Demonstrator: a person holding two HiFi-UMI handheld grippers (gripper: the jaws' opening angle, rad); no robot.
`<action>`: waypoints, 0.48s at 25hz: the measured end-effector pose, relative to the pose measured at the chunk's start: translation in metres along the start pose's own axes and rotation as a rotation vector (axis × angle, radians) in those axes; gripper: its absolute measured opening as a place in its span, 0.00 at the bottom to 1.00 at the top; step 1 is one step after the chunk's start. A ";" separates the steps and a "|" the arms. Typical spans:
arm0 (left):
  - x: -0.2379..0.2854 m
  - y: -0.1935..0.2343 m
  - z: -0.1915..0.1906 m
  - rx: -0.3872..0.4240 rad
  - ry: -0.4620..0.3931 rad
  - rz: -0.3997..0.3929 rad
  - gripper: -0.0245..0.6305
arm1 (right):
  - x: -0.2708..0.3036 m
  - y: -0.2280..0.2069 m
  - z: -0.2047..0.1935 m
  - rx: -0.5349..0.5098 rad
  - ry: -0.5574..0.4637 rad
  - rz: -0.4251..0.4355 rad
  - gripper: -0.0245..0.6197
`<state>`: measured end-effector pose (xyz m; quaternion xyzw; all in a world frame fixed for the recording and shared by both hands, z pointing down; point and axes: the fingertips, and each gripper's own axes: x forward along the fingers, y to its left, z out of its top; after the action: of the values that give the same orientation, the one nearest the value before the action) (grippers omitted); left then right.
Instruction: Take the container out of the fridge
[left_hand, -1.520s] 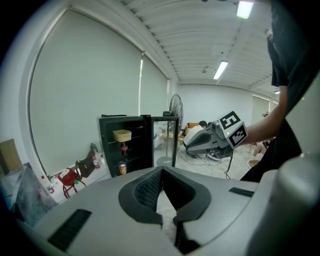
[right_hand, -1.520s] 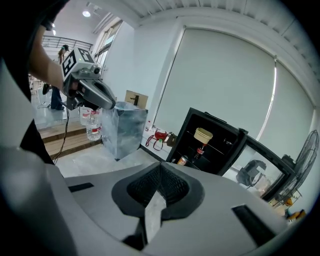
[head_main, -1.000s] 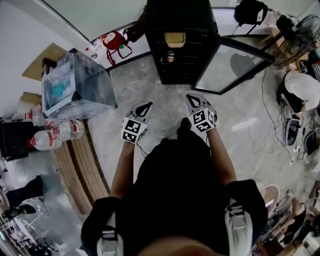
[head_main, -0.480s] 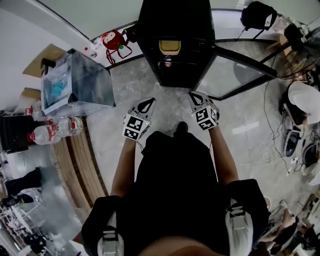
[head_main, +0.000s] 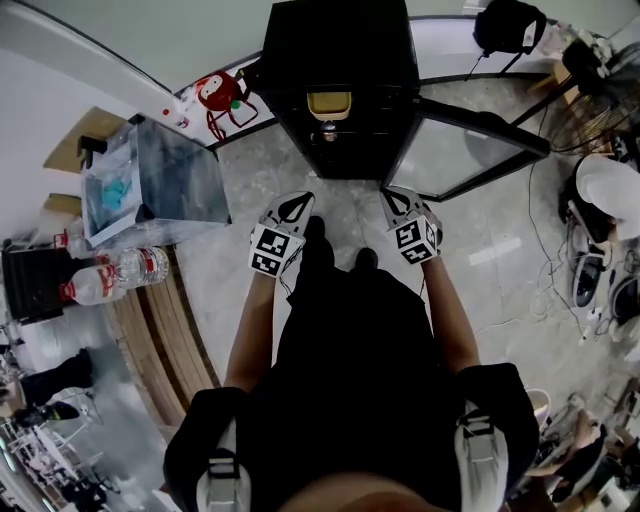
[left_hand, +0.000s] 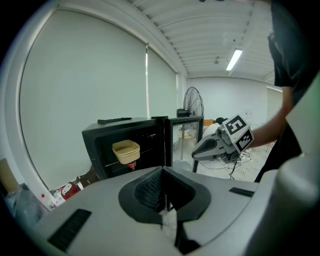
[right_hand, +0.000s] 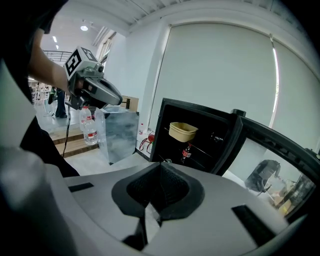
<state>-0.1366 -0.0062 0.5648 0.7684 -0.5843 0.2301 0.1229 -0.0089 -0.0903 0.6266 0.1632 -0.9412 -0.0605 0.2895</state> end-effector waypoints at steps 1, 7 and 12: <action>0.004 0.002 0.001 0.004 -0.001 -0.007 0.07 | 0.001 -0.003 -0.001 0.006 0.003 -0.006 0.04; 0.024 0.022 0.011 0.028 -0.006 -0.065 0.07 | 0.013 -0.015 0.003 0.034 0.022 -0.043 0.04; 0.041 0.042 0.015 0.048 0.003 -0.115 0.07 | 0.027 -0.023 0.006 0.082 0.040 -0.076 0.04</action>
<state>-0.1644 -0.0600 0.5689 0.8031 -0.5334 0.2377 0.1181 -0.0270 -0.1205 0.6305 0.2119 -0.9301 -0.0294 0.2986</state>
